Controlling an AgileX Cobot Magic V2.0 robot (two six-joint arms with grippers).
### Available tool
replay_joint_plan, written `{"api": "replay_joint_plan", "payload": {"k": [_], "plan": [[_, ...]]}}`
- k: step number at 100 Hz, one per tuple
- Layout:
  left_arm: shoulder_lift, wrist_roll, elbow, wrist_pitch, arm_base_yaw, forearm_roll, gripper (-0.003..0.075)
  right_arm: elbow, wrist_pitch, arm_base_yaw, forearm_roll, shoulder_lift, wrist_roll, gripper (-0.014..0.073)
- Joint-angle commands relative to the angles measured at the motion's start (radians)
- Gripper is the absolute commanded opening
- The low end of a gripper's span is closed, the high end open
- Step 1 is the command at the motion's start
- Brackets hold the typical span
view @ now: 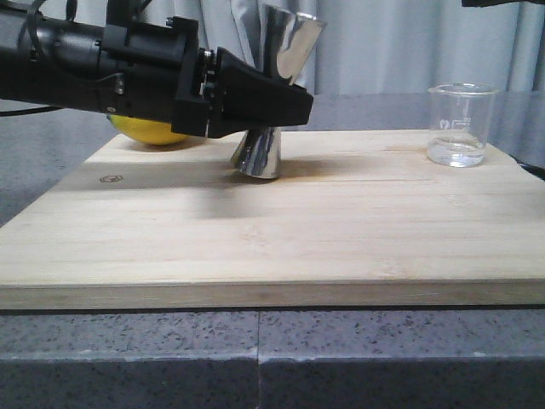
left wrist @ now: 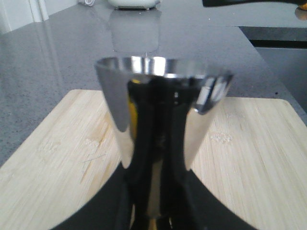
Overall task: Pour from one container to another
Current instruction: 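Lower the steel jigger upright onto the board with the left gripper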
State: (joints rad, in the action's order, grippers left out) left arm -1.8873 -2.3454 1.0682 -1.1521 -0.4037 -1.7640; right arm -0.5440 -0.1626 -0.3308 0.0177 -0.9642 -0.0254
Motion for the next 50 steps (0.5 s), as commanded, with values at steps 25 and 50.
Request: {"api": "replay_joint_plan", "payload": {"k": [25, 50], "plan": [[0.029, -0.004, 0.028, -0.117, -0.008, -0.087, -0.0019, -0.038, -0.068, 0.006, 0.009, 0.018, 0.0, 0.0586], [0.029, 0.003, 0.028, -0.117, -0.008, -0.087, -0.0018, -0.038, -0.068, 0.006, 0.009, 0.018, 0.0, 0.0586]]}}
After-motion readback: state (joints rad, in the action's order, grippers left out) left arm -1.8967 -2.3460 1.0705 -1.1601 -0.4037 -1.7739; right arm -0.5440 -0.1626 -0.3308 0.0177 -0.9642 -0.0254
